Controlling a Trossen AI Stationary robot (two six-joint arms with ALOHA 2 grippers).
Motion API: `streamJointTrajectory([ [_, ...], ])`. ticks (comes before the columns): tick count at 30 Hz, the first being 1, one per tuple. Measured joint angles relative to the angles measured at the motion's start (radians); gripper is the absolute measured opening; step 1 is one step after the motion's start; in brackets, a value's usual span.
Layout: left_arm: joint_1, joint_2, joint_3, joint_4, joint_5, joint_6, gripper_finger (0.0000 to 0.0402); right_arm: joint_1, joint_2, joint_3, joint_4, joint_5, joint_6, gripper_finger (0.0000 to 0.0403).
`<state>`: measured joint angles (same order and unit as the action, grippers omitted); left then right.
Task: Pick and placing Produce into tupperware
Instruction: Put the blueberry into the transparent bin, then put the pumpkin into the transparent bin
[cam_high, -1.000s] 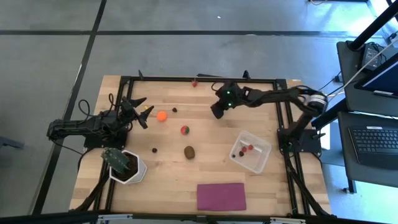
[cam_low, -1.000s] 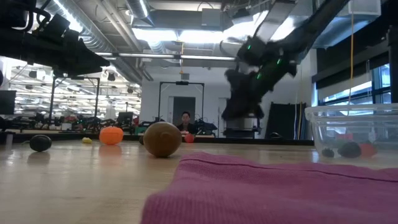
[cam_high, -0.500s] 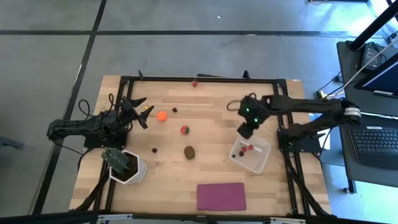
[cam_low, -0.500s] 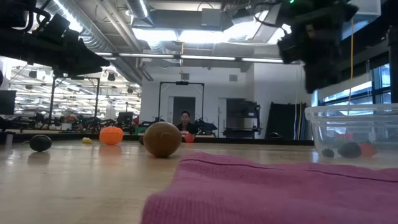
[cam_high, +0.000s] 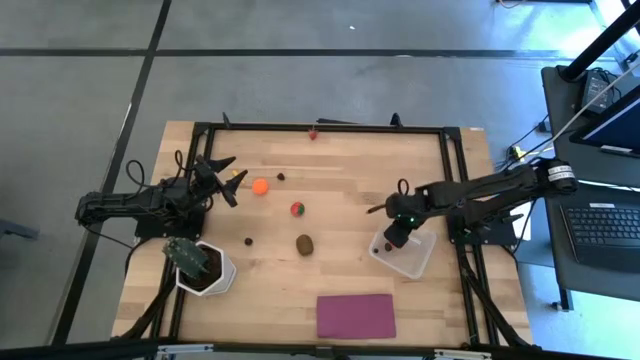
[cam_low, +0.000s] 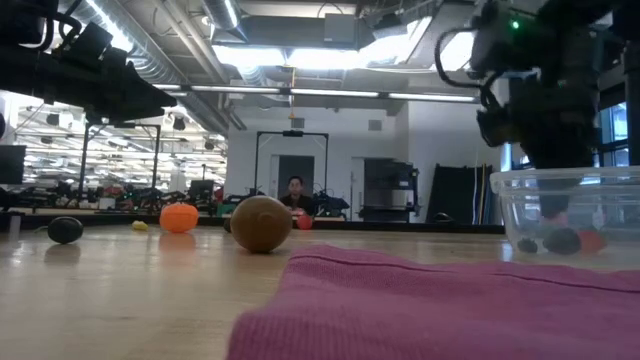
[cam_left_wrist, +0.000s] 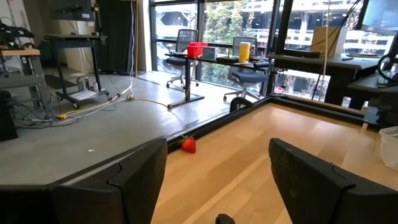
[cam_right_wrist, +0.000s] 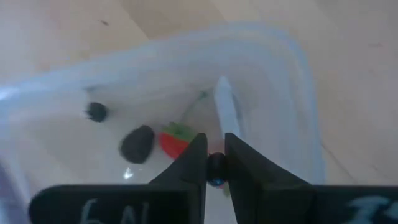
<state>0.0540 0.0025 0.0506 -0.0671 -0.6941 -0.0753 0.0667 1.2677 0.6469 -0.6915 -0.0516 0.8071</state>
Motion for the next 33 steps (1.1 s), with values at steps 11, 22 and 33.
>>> streamJointTrajectory([
  [11, 0.0, 0.0, 0.0, 0.0, 0.0, 0.0, 0.0274, 0.004, 0.001, -0.038, 0.021, -0.002, 0.001, 0.0079],
  [22, 0.0, 0.0, 0.0, 0.001, 0.0, 0.0, 0.0274, 0.002, 0.0, 0.025, 0.041, -0.056, -0.048, 0.0156],
  [33, 0.0, 0.0, 0.0, 0.001, 0.0, 0.0, 0.0274, 0.001, -0.004, 0.345, -0.132, 0.083, -0.195, 0.0206],
])
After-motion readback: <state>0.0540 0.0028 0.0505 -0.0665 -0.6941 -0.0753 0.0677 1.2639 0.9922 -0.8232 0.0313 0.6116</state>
